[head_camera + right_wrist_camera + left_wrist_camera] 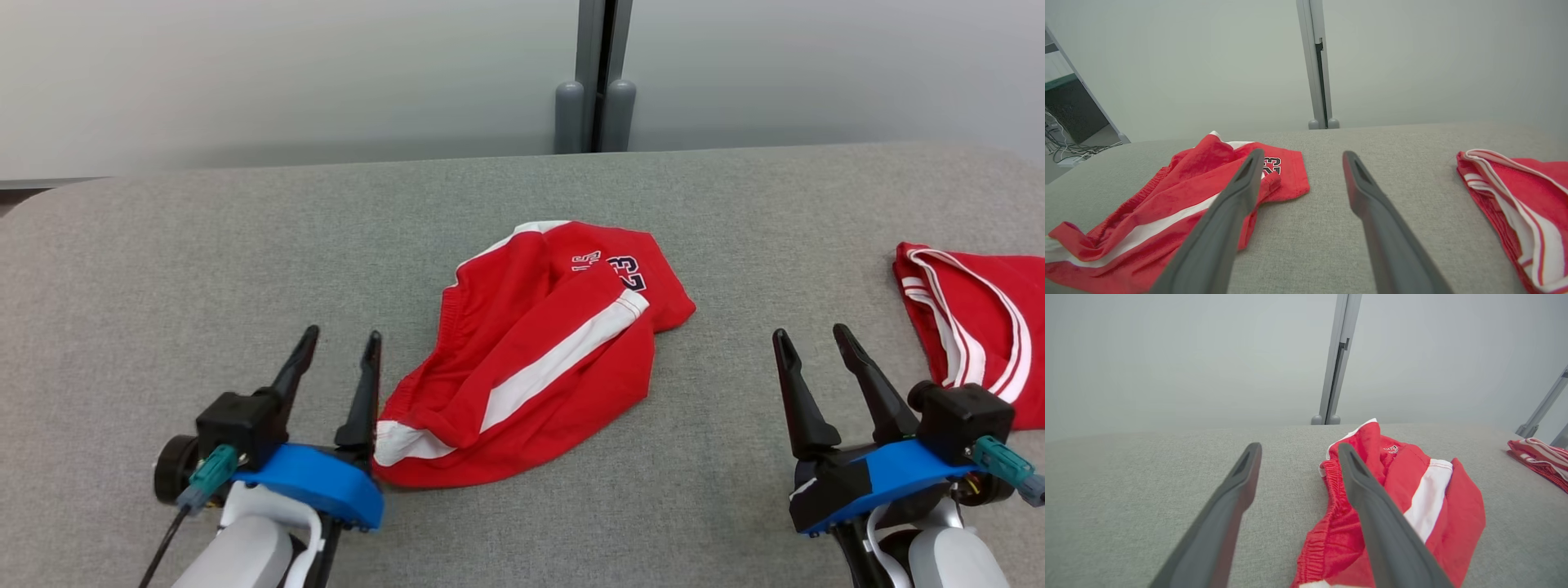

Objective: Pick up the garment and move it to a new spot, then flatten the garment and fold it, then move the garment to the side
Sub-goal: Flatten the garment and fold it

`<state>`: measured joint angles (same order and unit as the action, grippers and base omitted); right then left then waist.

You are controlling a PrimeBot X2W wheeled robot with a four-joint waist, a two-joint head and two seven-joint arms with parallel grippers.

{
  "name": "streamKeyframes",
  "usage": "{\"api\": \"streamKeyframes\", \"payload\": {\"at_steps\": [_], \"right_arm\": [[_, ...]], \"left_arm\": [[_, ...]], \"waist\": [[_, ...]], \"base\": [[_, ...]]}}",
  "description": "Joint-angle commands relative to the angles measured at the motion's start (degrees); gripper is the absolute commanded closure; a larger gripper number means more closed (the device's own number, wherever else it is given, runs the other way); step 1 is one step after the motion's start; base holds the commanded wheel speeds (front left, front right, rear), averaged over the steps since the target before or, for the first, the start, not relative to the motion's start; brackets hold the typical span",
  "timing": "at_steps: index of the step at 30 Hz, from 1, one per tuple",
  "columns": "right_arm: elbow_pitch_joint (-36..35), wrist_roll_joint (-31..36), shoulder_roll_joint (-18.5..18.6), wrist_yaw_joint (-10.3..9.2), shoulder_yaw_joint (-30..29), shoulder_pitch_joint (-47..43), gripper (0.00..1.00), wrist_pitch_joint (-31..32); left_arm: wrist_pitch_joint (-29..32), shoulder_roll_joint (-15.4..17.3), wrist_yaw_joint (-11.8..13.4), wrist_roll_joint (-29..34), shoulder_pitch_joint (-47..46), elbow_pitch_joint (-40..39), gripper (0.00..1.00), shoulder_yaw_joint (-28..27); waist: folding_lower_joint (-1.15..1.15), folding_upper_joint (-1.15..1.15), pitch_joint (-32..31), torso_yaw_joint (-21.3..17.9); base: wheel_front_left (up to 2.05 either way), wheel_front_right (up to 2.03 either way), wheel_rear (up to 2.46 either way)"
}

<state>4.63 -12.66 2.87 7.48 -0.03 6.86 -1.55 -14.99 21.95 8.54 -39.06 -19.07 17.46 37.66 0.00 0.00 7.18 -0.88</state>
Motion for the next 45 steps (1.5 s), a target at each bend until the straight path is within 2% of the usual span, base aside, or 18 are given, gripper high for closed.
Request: {"api": "streamKeyframes", "payload": {"at_steps": [1,5,8,11,15,18,24,29,34,35,36,37,41,45], "right_arm": [[-0.33,0.32,0.06,0.02,0.06,-0.06,0.00,0.33],[-0.41,0.49,0.05,0.02,-0.02,0.08,0.00,0.65],[0.00,0.54,0.05,0.02,0.32,0.09,0.00,1.06],[0.90,0.62,0.05,0.02,1.35,1.39,0.00,2.61],[4.37,0.02,0.13,0.02,3.67,6.30,0.00,9.39],[7.65,-0.65,1.66,0.02,6.33,13.04,0.00,14.79],[18.17,-3.52,4.68,0.02,11.51,26.60,0.00,23.91],[28.54,-5.38,6.51,0.02,14.84,33.98,0.00,29.00],[33.09,-6.98,6.17,0.02,17.16,35.39,0.00,29.63],[33.31,-7.77,6.32,0.02,18.09,35.38,0.15,29.30],[33.40,-8.25,6.73,0.02,19.04,35.39,0.70,28.71],[33.27,-8.75,7.17,0.02,20.01,35.33,1.00,28.06],[31.69,-9.15,9.00,0.02,21.40,34.34,1.00,24.00],[28.48,-8.82,10.88,0.02,19.25,30.62,1.00,20.54]], "left_arm": [[-0.23,-0.19,-0.21,1.43,1.96,-1.38,0.00,-2.75],[-0.23,-2.03,-1.15,5.27,5.45,-4.20,0.00,-10.59],[-0.24,-4.52,-2.98,8.19,7.00,-4.74,0.00,-16.99],[-0.24,-6.27,-4.56,10.15,7.59,-3.52,0.00,-19.76],[-0.24,-7.72,-6.58,11.95,7.30,-2.26,0.00,-21.66],[-0.24,-8.77,-7.79,12.99,6.10,-1.51,0.00,-22.50],[-0.25,-10.40,-10.34,14.78,3.21,-0.10,0.00,-23.25],[-0.25,-12.12,-12.11,16.28,1.59,0.69,0.00,-23.88],[-0.25,-13.23,-12.99,17.40,1.45,1.49,0.00,-24.82],[-0.25,-13.42,-13.08,17.60,1.57,1.59,0.00,-25.09],[-0.25,-13.54,-13.18,17.68,1.71,1.69,0.00,-25.35],[-0.25,-13.63,-13.29,17.83,1.91,1.75,0.00,-25.62],[-0.25,-13.88,-13.53,18.33,3.07,1.80,0.00,-27.17],[-0.25,-13.98,-13.77,18.82,4.30,1.82,0.00,-28.61]], "waist": [[0.00,0.00,-0.09,0.17],[0.00,0.00,-0.48,0.62],[0.00,0.00,-0.63,1.12],[0.00,0.00,-0.27,1.28],[0.00,0.00,1.27,1.46],[0.00,0.00,3.17,1.94],[0.00,0.00,7.12,4.78],[0.00,0.00,9.29,7.34],[0.00,0.00,9.19,8.21],[0.00,0.00,9.12,8.18],[0.00,0.00,9.02,8.08],[0.00,0.00,8.85,7.90],[0.00,0.00,7.70,6.88],[0.00,0.00,5.75,5.61]], "base": [[0.00,0.00,0.00],[0.00,0.00,0.00],[0.00,0.00,0.00],[0.00,0.00,0.00],[0.00,0.00,0.00],[0.00,0.00,0.00],[0.00,0.00,0.00],[0.00,0.00,0.00],[0.00,0.00,0.00],[0.00,0.00,0.00],[0.00,0.00,0.00],[0.00,0.00,0.00],[0.00,0.00,0.00],[0.00,0.00,0.00]]}}
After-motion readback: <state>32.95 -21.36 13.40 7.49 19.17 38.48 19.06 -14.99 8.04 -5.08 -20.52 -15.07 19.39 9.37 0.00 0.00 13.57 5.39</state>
